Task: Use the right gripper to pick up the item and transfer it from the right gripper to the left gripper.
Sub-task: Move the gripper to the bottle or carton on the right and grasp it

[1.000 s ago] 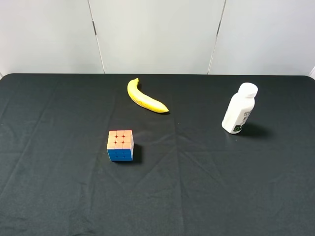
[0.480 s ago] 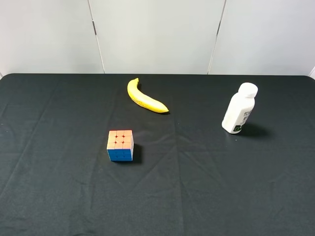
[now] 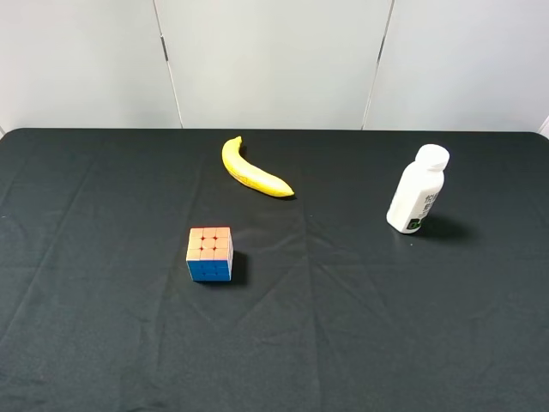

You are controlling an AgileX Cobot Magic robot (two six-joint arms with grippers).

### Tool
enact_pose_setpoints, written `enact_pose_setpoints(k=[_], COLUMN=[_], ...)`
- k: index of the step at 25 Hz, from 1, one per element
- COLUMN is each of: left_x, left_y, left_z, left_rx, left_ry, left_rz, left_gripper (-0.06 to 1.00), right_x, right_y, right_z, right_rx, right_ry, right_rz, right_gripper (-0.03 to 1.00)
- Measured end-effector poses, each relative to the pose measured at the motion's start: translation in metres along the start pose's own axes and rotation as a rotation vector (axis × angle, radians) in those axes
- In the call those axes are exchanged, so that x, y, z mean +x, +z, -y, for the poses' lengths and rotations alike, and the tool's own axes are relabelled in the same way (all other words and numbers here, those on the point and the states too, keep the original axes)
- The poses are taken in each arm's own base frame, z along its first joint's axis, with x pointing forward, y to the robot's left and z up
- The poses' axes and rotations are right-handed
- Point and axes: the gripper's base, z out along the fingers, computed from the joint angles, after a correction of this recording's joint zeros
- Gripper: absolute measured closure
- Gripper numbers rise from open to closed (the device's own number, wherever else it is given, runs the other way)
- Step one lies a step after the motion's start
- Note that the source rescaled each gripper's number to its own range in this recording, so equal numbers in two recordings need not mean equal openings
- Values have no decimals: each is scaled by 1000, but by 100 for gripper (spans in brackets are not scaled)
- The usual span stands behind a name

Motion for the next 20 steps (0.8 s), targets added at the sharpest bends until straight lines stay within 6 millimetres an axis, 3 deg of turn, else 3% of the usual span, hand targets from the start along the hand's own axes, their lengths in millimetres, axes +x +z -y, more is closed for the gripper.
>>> enact_pose_setpoints(k=[12, 20], left_x=[0, -1], left_y=[0, 0], left_z=[0, 0], left_rx=[0, 0], left_ry=[0, 0], left_rz=[0, 9], left_gripper=[-6, -6], right_x=[-1, -40], right_y=[-1, -15], right_z=[0, -2], right_rx=[0, 1], right_ry=[0, -15], right_rz=[4, -69], right_gripper=[-3, -3])
